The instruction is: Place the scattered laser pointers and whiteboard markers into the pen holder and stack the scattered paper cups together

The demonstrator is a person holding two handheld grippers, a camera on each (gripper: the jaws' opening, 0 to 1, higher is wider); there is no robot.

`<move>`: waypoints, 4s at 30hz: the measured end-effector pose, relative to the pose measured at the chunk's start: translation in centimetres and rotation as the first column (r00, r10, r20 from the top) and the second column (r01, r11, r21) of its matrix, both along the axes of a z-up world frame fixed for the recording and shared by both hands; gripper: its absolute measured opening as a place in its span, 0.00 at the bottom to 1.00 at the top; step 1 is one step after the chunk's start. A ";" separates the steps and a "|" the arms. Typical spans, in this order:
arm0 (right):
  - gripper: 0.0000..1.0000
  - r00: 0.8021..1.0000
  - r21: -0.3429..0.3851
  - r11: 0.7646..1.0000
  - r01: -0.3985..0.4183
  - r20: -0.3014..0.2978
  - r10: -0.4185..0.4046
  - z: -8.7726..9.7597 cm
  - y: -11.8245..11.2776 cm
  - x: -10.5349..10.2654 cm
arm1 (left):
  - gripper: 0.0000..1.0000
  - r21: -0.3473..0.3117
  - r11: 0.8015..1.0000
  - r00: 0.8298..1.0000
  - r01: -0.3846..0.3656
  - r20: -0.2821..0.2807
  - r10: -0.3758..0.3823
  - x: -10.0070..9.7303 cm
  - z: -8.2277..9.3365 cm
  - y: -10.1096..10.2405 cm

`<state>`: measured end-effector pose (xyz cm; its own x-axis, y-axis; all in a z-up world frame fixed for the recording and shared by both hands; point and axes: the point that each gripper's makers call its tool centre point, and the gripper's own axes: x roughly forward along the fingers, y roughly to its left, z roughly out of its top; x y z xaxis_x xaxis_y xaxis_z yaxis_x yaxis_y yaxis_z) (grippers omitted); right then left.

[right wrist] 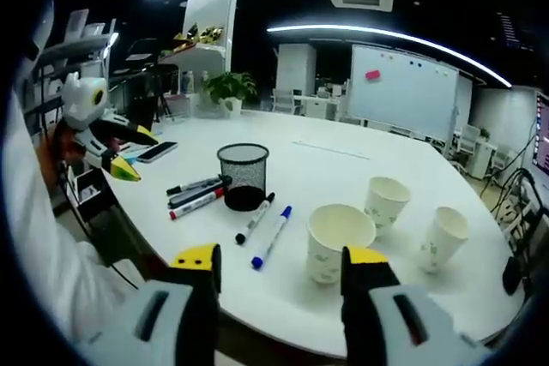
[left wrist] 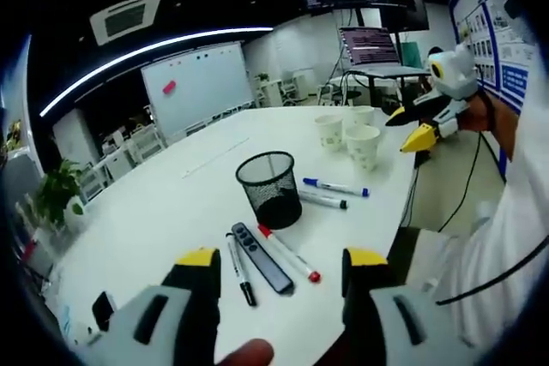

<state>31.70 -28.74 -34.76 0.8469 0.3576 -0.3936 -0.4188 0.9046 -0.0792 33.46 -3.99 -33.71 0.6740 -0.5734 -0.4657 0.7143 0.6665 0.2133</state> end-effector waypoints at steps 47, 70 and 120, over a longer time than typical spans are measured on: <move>0.57 0.996 -0.001 0.998 0.055 0.069 -0.055 1.2 -1.4 0.8 | 0.63 0.049 0.999 1.000 -0.004 -0.022 0.005 -0.3 -0.7 0.6; 0.56 0.988 0.013 0.996 0.088 0.123 -0.089 2.5 -2.0 1.8 | 0.62 0.046 0.999 1.000 -0.011 0.004 0.011 -0.1 -0.2 0.9; 0.59 0.967 0.093 0.981 0.170 0.175 -0.184 1.2 -3.6 3.4 | 0.62 0.063 0.998 1.000 0.007 -0.031 -0.006 -0.4 -1.2 0.7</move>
